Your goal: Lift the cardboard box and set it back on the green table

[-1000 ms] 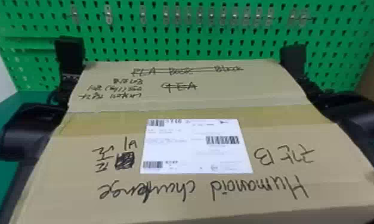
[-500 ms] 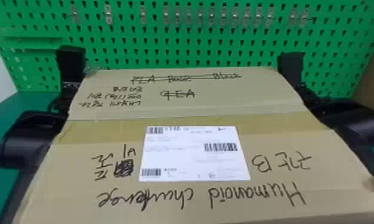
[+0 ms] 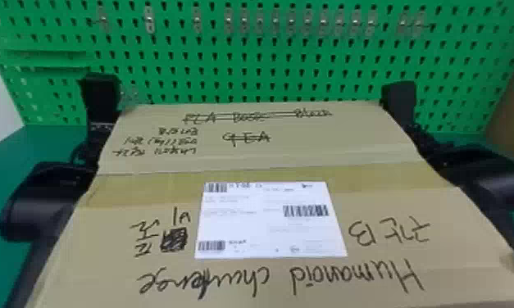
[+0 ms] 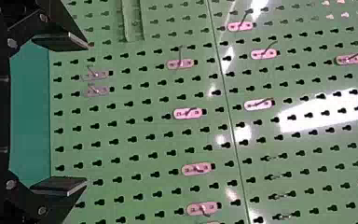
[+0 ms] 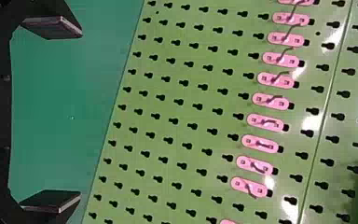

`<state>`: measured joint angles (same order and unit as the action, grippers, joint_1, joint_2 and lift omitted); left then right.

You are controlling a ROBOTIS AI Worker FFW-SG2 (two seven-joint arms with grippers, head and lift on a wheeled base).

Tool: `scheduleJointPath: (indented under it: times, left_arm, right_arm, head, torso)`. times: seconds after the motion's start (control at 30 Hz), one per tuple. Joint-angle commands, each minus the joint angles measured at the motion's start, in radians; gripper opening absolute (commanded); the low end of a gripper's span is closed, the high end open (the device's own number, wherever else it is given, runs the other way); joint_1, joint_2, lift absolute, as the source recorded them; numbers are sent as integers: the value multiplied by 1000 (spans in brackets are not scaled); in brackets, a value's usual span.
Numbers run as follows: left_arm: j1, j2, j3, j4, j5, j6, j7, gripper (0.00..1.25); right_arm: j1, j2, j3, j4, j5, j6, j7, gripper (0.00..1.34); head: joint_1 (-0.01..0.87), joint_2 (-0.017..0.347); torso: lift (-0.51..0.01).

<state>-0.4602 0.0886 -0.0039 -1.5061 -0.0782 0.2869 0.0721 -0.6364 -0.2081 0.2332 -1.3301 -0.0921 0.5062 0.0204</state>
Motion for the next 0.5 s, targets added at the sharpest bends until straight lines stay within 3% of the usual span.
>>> scheduleJointPath:
  times: [0.0, 0.47]
  left_arm:
    - [6, -1, 5, 0, 0, 0, 0, 1003]
    - [12, 22, 7, -9, -3, 0, -2, 1003]
  right_arm:
    - [7, -5, -5, -3, 0, 0, 0, 1250]
    - [27, -39, -32, -17, 6, 2, 1, 1252]
  head:
    - [566, 54]
    - [566, 54]
  torso:
    - [-183]
    - [-183]
